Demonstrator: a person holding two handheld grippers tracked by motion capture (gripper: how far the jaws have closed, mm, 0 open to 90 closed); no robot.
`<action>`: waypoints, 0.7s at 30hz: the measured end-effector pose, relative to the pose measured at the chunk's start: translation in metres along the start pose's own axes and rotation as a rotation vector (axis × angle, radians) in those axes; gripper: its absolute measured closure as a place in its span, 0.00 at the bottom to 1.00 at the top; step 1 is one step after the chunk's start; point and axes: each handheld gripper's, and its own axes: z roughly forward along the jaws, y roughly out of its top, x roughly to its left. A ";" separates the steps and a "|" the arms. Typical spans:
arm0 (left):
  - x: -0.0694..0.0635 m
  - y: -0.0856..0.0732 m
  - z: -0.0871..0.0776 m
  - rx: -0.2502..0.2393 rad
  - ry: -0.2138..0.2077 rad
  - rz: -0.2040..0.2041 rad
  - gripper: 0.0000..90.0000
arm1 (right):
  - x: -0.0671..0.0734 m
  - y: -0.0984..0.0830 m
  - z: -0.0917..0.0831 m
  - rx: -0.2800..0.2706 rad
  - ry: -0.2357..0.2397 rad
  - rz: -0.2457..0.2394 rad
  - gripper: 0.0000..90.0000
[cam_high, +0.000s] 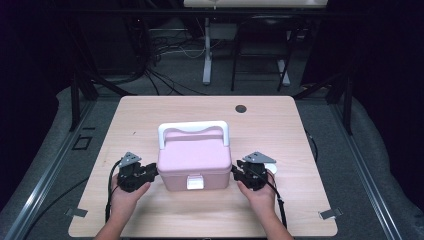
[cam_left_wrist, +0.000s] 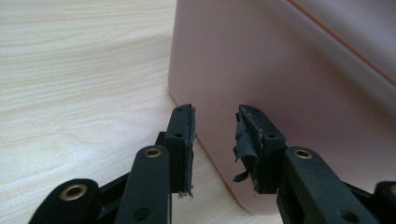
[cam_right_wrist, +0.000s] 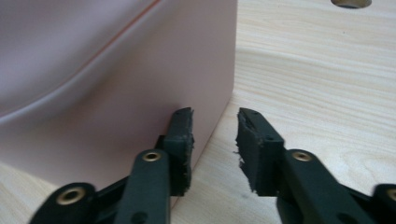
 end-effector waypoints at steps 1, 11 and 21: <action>0.000 0.000 0.000 0.000 0.000 0.000 0.75 | 0.001 0.000 0.000 -0.002 -0.003 -0.013 0.77; -0.007 -0.001 -0.001 -0.001 0.002 0.022 0.87 | 0.008 -0.004 -0.002 -0.004 0.001 -0.038 0.89; -0.011 -0.002 -0.003 0.004 -0.021 0.040 0.96 | 0.016 -0.006 -0.005 0.007 -0.027 -0.071 0.98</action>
